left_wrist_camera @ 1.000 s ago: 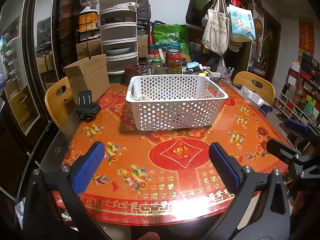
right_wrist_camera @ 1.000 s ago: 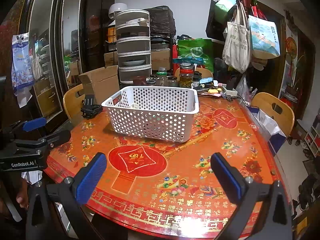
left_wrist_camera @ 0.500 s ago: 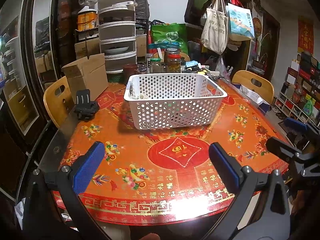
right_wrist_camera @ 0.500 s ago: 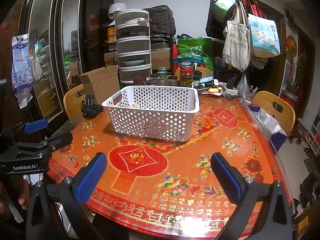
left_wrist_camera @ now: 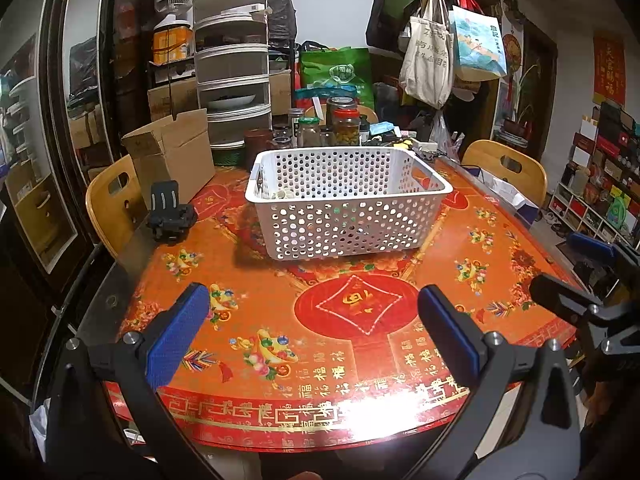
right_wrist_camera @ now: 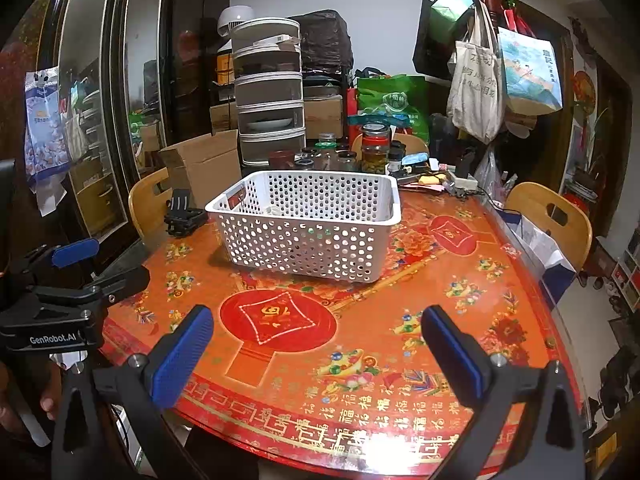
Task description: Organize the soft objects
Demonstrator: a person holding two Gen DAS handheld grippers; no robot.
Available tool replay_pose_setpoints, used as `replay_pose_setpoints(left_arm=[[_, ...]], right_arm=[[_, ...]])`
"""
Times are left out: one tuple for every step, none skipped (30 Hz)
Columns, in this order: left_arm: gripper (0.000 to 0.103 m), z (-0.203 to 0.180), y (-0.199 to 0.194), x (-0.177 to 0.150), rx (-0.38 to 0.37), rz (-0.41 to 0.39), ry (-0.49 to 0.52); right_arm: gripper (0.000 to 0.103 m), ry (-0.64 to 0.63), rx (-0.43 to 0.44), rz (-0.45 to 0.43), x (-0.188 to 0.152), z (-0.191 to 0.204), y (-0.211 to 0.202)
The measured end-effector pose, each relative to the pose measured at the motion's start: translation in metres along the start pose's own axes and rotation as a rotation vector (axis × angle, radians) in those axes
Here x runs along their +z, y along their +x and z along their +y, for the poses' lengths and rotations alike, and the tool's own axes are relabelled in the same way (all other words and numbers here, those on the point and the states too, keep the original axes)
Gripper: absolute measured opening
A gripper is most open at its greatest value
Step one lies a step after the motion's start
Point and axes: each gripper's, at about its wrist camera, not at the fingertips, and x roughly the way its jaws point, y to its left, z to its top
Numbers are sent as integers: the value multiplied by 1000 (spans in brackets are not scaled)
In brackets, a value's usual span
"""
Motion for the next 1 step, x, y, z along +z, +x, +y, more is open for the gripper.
replay_pose_setpoints(left_arm=[[103,-1,1,-1,-3,1,1]], right_arm=[[103,-1,0,0,0,0,0]])
